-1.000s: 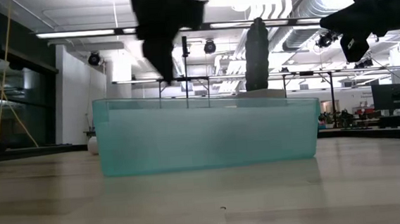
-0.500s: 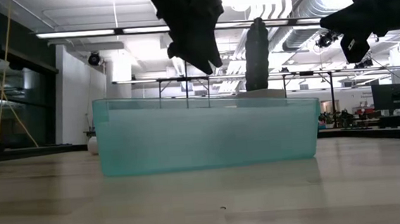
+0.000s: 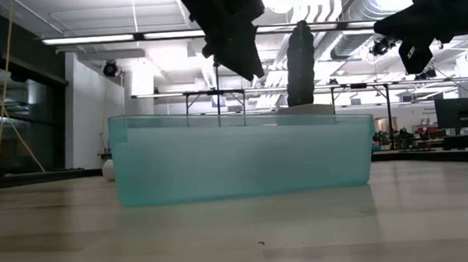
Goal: Pick and place pill bottles into a basket
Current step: Put the white pill bottle into the green bin
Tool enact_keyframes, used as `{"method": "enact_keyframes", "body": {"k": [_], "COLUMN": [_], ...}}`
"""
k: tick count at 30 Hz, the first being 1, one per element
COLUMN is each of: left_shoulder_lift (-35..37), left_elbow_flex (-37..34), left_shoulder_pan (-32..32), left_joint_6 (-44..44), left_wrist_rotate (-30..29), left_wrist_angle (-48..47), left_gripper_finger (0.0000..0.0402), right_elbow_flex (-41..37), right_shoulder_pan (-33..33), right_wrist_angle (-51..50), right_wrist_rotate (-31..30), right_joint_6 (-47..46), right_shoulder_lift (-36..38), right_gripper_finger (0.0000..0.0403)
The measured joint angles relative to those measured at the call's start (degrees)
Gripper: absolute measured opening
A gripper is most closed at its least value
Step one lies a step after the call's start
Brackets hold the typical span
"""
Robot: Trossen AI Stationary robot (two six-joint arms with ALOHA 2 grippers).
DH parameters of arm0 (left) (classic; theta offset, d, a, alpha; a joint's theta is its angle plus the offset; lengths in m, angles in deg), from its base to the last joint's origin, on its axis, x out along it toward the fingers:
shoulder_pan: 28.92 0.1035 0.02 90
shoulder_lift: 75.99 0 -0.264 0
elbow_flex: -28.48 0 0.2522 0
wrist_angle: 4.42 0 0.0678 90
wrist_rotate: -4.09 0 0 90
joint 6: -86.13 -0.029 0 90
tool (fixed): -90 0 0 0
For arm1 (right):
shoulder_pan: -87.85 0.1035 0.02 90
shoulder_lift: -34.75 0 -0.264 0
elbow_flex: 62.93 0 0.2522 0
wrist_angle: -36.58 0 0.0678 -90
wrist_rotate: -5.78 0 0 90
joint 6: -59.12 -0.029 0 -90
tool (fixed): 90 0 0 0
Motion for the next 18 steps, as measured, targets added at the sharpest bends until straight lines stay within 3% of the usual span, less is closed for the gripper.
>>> {"method": "enact_keyframes", "body": {"k": [5, 13, 18], "left_shoulder_lift": [-0.23, -4.25, -7.23], "left_elbow_flex": [-0.02, -0.09, -0.04], "left_shoulder_pan": [3.95, 8.75, 9.99], "left_joint_6": [1.25, -2.59, -4.58], "left_wrist_rotate": [4.43, 10.64, 11.23], "left_wrist_angle": [1.85, 7.65, 6.94], "left_gripper_finger": [0.0266, 0.0374, 0.0393], "right_elbow_flex": [0.0, -0.02, -0.07], "right_shoulder_pan": [0.0, -0.02, -0.01], "right_wrist_angle": [0.0, -0.09, -0.73], "right_wrist_rotate": [-1.83, -2.99, -2.97], "right_joint_6": [-0.35, -0.77, -1.46], "right_shoulder_lift": [0.0, 0.02, 0.01], "right_gripper_finger": [0.0007, 0.0011, 0.0012]}}
